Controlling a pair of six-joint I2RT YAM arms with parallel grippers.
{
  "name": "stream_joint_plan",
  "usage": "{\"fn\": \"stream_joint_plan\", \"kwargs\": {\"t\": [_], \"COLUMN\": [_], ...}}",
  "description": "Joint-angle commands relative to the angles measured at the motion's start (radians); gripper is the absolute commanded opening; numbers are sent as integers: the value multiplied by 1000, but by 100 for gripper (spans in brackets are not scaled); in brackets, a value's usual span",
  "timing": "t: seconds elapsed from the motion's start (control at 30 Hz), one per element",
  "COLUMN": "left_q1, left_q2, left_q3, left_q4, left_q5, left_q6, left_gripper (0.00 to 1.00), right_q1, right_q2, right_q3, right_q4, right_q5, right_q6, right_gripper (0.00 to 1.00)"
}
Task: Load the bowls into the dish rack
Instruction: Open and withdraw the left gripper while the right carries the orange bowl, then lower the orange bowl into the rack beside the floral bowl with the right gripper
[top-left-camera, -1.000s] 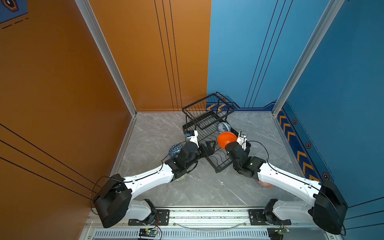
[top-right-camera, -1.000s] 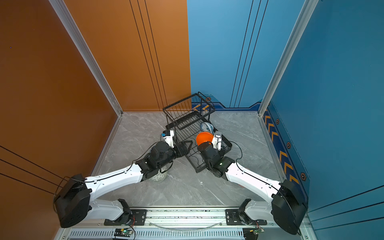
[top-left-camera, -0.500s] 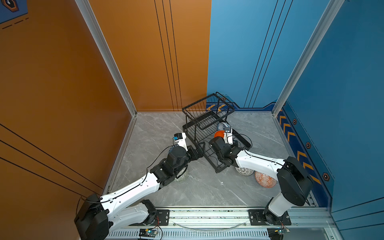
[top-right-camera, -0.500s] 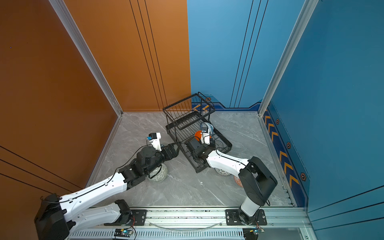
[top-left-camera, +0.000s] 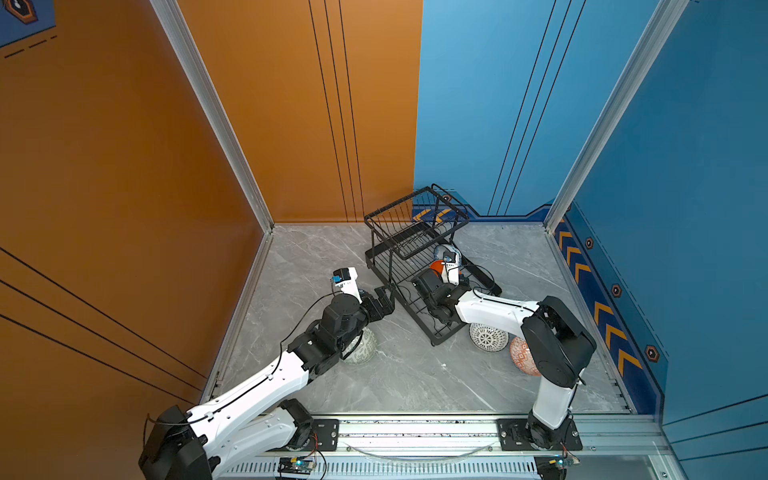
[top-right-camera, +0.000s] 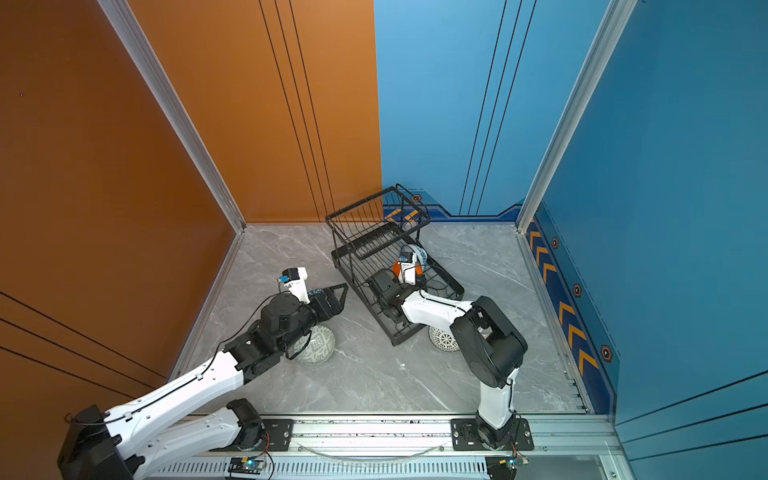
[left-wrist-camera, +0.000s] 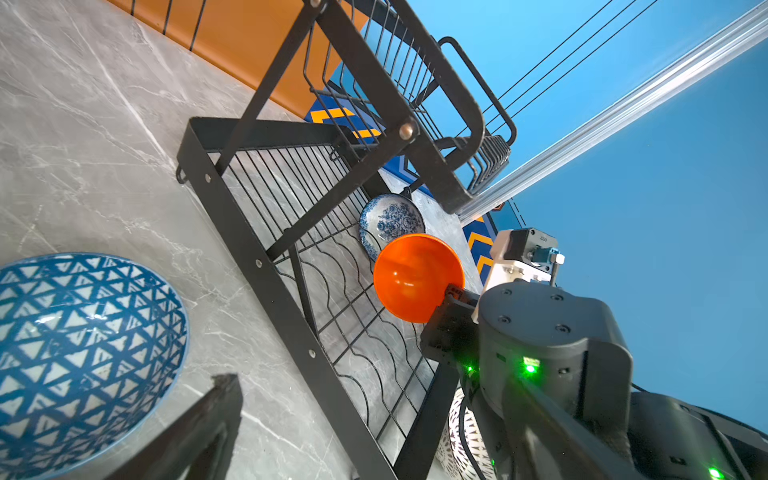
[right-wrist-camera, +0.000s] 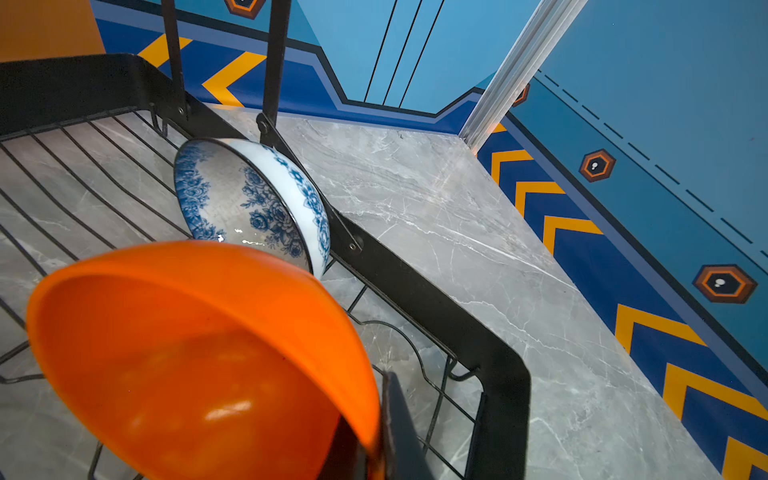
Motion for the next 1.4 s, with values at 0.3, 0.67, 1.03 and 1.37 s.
{"fn": "stream_joint_plan", "kwargs": {"t": [0.3,0.67,1.03,1.37], "left_q1": [59,120,168,193], "left_q2": [-30,0,50,72], "left_q3": [-13,-10,15,20], "left_q4": [-43,-31,-10,6], "left_q5": [40,104,160,190], "left_q6": [42,52,72,84], "left_gripper": [98,98,98,98], "right_q1": [-31,-31,-73,-58], "right_q2": [131,251,341,377], "right_q3": [134,270,419,474], "right_q4": [-19,-135,-287,-350], "right_q5": [66,89,95,139], "right_q6": [52,117,140,127], "right_gripper": [0,0,0,0]}}
